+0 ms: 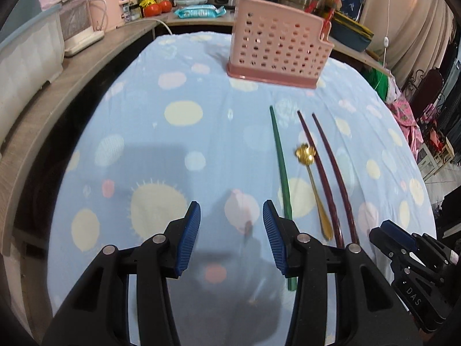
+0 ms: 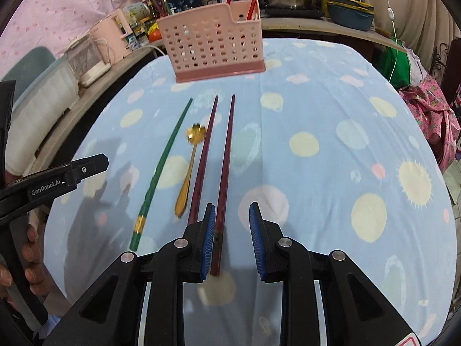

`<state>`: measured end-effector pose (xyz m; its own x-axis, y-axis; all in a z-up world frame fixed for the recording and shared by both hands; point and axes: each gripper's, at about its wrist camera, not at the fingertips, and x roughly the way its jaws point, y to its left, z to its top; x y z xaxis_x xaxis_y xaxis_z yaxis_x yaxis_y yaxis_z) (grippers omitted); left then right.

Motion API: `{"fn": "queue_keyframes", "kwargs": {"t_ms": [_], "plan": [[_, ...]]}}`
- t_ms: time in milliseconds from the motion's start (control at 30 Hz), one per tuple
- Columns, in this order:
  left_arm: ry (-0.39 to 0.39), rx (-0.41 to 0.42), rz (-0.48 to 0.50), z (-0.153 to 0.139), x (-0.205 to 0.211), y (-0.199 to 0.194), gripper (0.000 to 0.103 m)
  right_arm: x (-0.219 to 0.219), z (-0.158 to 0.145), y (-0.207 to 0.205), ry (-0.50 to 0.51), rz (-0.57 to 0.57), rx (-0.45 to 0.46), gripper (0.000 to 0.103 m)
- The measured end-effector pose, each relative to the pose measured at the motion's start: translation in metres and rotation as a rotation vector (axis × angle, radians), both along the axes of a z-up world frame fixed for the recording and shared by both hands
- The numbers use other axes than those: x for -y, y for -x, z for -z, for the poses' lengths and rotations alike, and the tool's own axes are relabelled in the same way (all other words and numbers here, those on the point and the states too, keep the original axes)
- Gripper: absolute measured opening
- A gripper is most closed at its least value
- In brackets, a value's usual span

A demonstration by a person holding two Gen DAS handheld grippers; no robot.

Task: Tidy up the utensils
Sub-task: 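Move both open tools back down to the remaining utensils, then grasp the green chopstick with the left tool while the right tool grasps a dark-red chopstick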

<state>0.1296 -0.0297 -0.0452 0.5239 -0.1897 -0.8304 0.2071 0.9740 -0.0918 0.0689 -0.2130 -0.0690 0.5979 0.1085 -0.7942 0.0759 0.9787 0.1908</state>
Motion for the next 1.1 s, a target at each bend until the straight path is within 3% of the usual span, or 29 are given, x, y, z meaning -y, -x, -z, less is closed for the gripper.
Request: {"fn": "queue_keyframes", "kwargs": {"t_ms": [500,1100], "plan": [[-0.002,-0.064,0.072,0.024,0.018,0.025,0.045,-0.017,0.019,0.006,-0.001,-0.035,-0.044,0.022],[-0.02,-0.077,0.131,0.034,0.036,0.033,0.045,-0.014,0.026,0.009,0.005,-0.029,-0.06,0.013]]}}
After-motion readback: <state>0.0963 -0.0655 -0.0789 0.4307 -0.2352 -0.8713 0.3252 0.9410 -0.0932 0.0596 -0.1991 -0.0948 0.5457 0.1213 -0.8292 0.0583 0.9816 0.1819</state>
